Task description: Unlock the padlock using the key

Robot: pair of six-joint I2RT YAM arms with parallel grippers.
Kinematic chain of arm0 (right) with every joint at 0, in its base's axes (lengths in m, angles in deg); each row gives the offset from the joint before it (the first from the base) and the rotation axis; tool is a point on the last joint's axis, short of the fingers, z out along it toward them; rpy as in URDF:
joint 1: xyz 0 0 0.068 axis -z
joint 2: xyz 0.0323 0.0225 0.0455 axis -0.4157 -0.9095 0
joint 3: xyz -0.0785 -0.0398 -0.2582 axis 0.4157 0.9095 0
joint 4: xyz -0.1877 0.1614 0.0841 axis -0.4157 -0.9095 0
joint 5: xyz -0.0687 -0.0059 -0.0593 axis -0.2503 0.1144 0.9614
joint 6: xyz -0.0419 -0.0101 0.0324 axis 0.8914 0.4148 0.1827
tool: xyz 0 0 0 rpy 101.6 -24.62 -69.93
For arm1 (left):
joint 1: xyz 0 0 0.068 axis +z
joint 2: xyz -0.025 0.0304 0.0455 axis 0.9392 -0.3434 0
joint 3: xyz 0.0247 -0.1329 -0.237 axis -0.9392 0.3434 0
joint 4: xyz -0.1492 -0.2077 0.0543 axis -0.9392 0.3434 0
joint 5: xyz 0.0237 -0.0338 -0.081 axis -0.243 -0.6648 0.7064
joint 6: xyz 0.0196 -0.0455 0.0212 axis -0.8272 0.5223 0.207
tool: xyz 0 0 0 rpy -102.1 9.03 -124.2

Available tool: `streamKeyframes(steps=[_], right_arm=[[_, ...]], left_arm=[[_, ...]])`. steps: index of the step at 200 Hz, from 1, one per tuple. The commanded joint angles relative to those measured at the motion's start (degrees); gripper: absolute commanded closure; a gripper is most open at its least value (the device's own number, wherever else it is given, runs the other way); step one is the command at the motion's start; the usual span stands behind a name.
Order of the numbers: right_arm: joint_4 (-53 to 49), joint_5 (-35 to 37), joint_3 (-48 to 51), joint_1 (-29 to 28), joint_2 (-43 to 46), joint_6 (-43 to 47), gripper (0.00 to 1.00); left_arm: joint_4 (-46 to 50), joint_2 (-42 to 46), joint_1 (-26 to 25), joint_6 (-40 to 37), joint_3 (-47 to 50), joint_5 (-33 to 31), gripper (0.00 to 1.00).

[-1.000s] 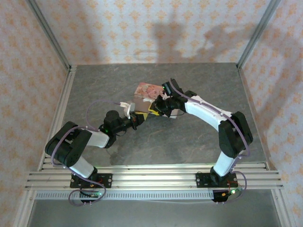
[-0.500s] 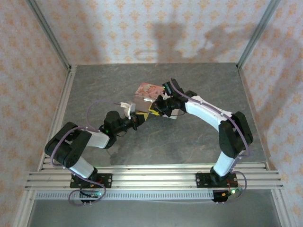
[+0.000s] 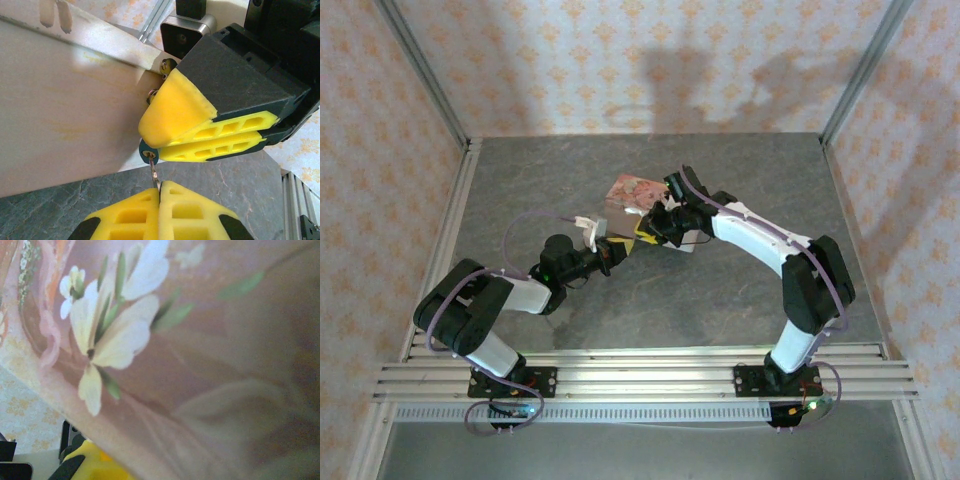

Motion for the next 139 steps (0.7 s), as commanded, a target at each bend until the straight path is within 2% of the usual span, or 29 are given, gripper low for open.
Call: streamKeyframes(steps=[1,81,139], right_arm=[[1.8,-3.9,-0.1,-0.2,2.7,-1.2,1.0],[0.6,-6.4,0.0,-0.1,2.6,0.0,1.0],[-5.7,-3.5,-2.2,-0.1,2.3,4.6,1.0]], left_arm=[[-4.5,-1.1,-0.7,-1.5,-0.7,0.1,1.0],[-9.2,-6.7,0.8,0.2,-1.8,0.6,1.0],[-1.8,-2.1,1.2,-3.2,-2.2,0.8,1.0]])
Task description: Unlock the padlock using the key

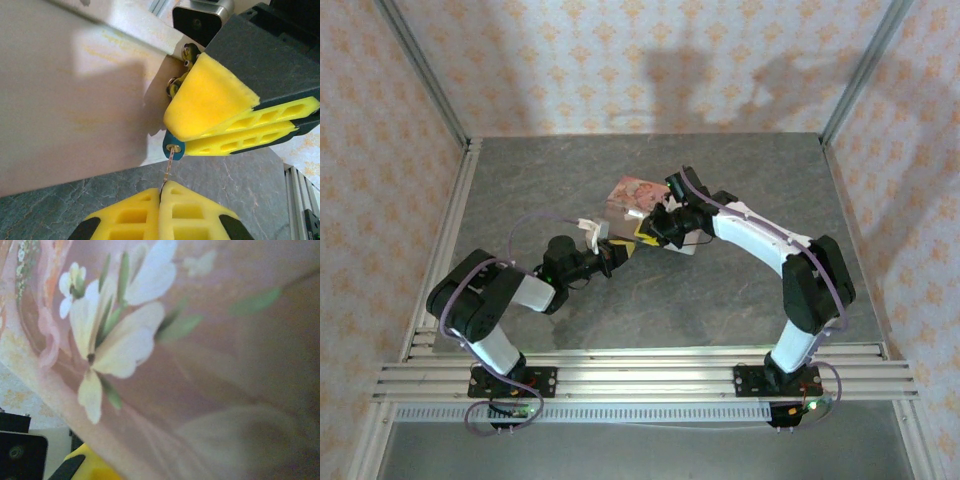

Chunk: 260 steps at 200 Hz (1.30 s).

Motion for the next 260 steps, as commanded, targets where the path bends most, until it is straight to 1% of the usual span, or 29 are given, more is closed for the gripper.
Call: streamKeyframes(steps=[1,33,73,89,116,156,175,212,258,260], right_arm=[[-3.9,-2.0,-2.2,-0.4,2.3,2.5,1.0],[-3.4,-2.1,-2.0,-0.4,2.2,2.3,1.0],[-3.4,-2.2,-2.0,-0.5,2.1,1.8,1.0],[-2.4,-2.6,-1.5,-0.5,2.2,1.2,1.0],[-2.1,-2.4,-0.8,-0.5,2.3,1.0,1.0],[-0.5,-2.3,0.8,-0.5,2.3,-0.1,1.0],[0.4,-1.9,1.1,-0.5,2.0,-0.9,1.0],[3.1,-1.5,2.4,-0.5,0.8,-2.6,1.0],[4.5,-1.4,4.8,-0.5,-0.1,-2.7,1.0],[4.5,-1.4,4.9,-0.5,0.0,-2.6,1.0]], left_arm=[[2.0,3.0,0.6,-2.7,-2.0,-0.4,1.0],[4.9,4.0,0.6,-3.9,-2.7,-0.3,1.0],[7.0,3.9,-1.4,-5.1,-3.7,-2.0,1.0],[6.1,3.0,-2.1,-4.4,-4.1,-2.3,1.0],[1.3,1.1,-2.3,-1.2,-3.8,-2.8,1.0],[0.4,0.4,-3.1,-1.0,-3.6,-4.0,1.0],[1.6,0.6,-4.7,-3.0,-2.9,-6.8,1.0],[5.7,2.6,-8.9,-8.7,-0.3,-15.7,1.0],[11.2,4.7,-15.0,-16.0,-0.2,-26.4,1.0],[12.4,4.7,-15.1,-16.3,-0.2,-26.9,1.0]])
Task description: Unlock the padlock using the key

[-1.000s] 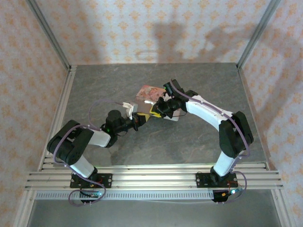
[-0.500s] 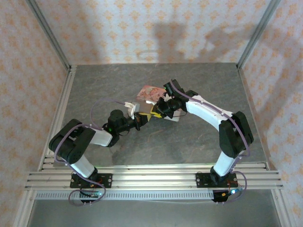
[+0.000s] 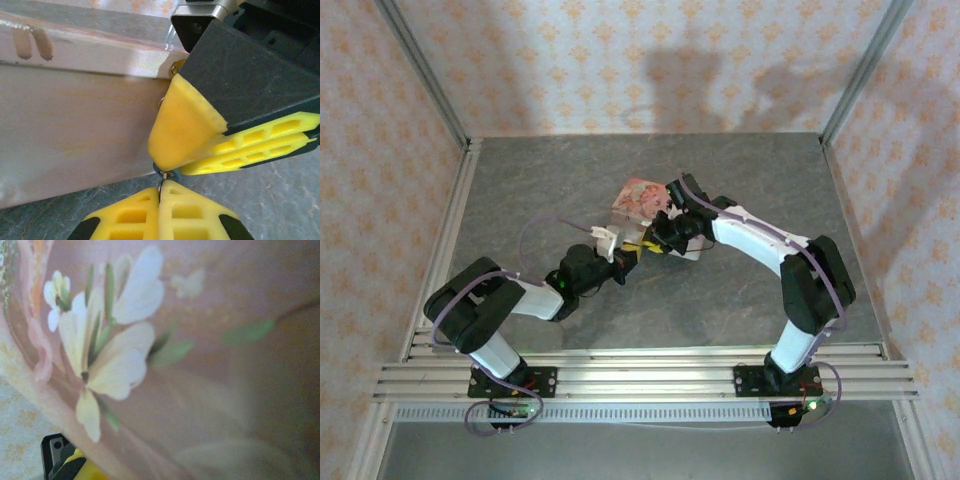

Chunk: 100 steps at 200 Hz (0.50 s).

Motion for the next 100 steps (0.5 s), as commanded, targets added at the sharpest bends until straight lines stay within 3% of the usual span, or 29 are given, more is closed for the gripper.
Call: streamKeyframes(steps=[1,100], right_arm=[[4.4,-3.3,1.7,-0.4,0.0,-2.9,1.0],[-2.6,-3.5,-0.5,-0.4,-2.4,4.1,1.0]], left_arm=[[4.8,1.8,-3.9,-6.5,0.4,-6.2,1.0],[14.5,0.7,-19.2,-23.3,-2.8,-27.7,1.0]])
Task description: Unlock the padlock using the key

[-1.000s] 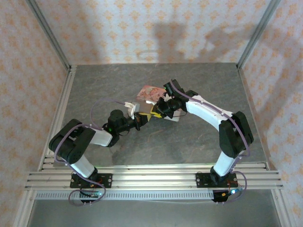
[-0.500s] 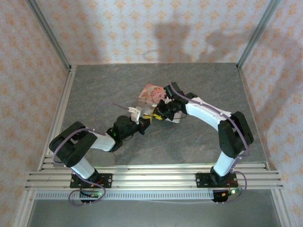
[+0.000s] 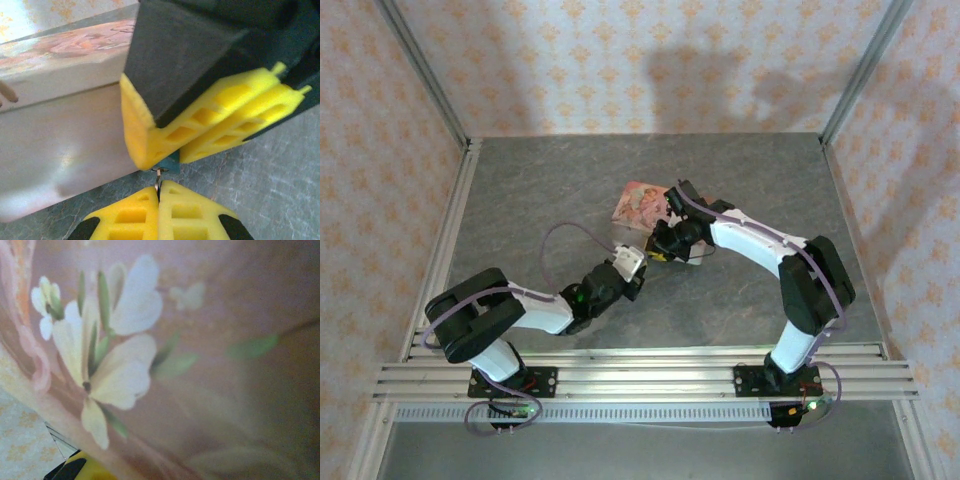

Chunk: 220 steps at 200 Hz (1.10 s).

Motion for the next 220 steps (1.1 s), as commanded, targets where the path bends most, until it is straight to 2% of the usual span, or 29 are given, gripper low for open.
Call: streamKeyframes(steps=[1,37,58,81,103,133,170,220], right_arm=[[0.8,-4.6,-1.9,0.3,-2.4,-0.9,1.0],[-1.1,-4.3,-2.4,0.4,-3.6,2.0,1.0],[-0.7,-4.5,-2.0,0.4,-3.8,3.0,1.0],[0.5,-5.8,-1.3,0.5,-3.8,3.0,1.0],[0.8,-6.1,-0.4,1.0,-3.3,3.1,1.0],[1.6,-6.7,0.5,1.7,-2.9,2.9,1.0],[1.7,-6.5,0.6,1.9,-3.1,3.1,1.0],[1.7,-3.3,1.2,2.0,-2.8,3.0,1.0]], left_arm=[[5.2,-0.8,-4.8,-6.9,-1.4,-2.7,1.0],[6.2,-1.9,-5.4,-5.7,-2.4,-1.8,1.0],[9.0,-2.5,-2.5,-0.4,-4.1,6.4,1.0],[4.5,-3.3,0.0,6.3,-2.6,10.9,1.0],[3.8,-2.9,1.5,9.3,-2.1,12.3,0.85],[3.8,-1.9,3.0,10.5,-1.9,14.7,0.73],[3.3,-0.7,5.0,12.9,-0.9,15.5,0.68],[4.3,4.0,11.5,19.7,3.3,18.8,0.63]])
